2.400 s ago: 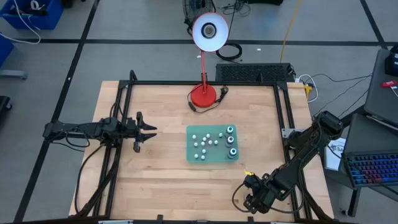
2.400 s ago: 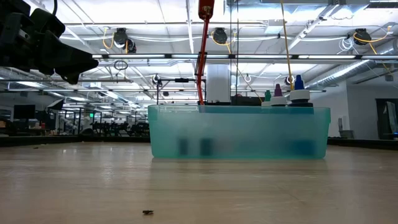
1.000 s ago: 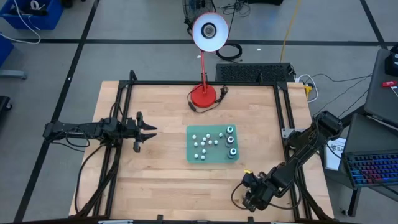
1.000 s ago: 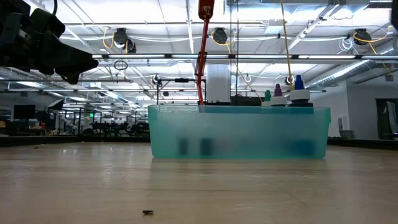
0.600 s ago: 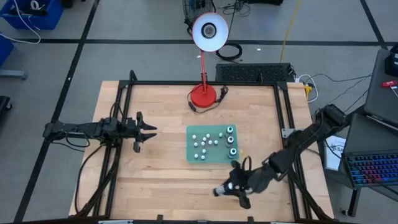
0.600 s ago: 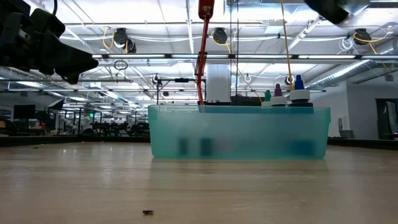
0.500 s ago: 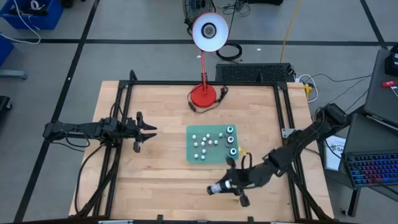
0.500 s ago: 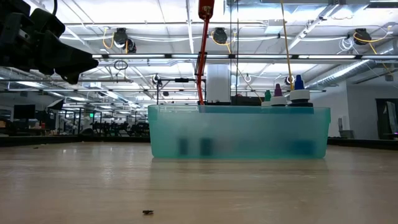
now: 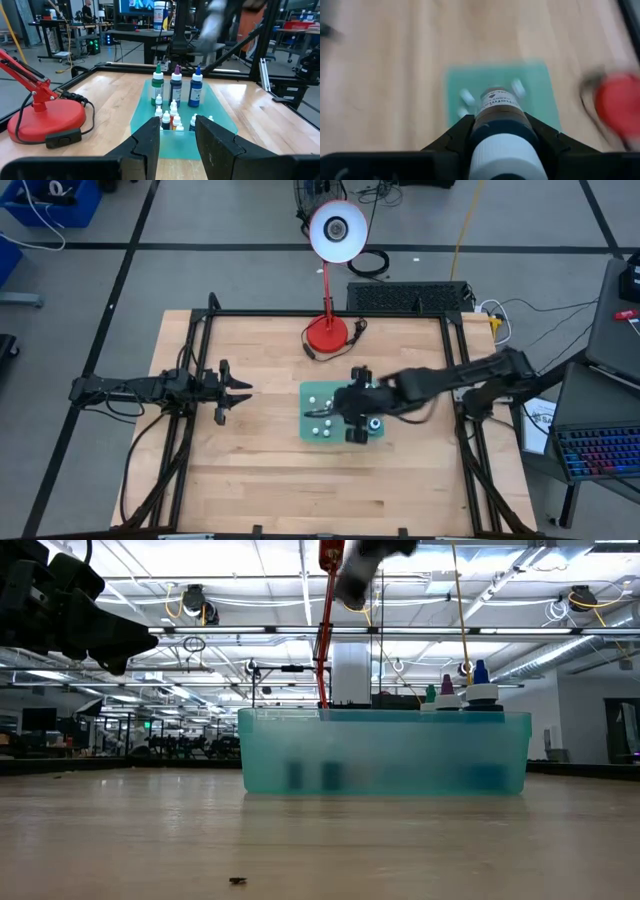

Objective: Pick & Place food coloring
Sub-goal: Put the big black food coloring bottle into the green bin

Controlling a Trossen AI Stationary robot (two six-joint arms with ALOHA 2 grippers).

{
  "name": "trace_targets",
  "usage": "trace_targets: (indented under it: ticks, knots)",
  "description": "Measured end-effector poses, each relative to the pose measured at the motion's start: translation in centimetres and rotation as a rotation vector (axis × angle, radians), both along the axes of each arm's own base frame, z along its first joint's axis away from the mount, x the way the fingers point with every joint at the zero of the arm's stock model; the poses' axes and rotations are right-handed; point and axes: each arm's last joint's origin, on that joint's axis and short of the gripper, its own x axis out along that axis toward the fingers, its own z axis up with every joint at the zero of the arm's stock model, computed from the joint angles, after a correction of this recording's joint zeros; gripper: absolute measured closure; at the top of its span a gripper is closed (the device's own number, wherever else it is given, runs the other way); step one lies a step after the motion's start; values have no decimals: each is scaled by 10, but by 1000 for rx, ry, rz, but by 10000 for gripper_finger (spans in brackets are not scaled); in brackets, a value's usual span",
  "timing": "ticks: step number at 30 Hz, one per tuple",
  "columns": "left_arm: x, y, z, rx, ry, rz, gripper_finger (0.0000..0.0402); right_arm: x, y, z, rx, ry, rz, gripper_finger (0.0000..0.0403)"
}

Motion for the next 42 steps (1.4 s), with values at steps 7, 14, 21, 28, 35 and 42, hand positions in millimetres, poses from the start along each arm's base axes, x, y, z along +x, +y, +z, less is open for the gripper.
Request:
trace_targets:
  ticks: [7,14,21,28,35,42]
  knots:
    - [0,0,0,0,0,0,275,13,-18,-61,58,325,-86,279]
    - [0,0,0,0,-1,0,274,29,-15,-107,14,465,-42,279]
    - [0,0,0,0,-1,0,274,38,-13,-135,27,546,10,279]
    - [0,0,0,0,-1,0,275,41,-15,-139,22,544,19,279]
    - [0,0,0,0,-1,0,275,41,-14,-140,53,546,25,279]
    - [0,0,0,0,-1,0,274,36,-15,-149,59,564,-15,231]
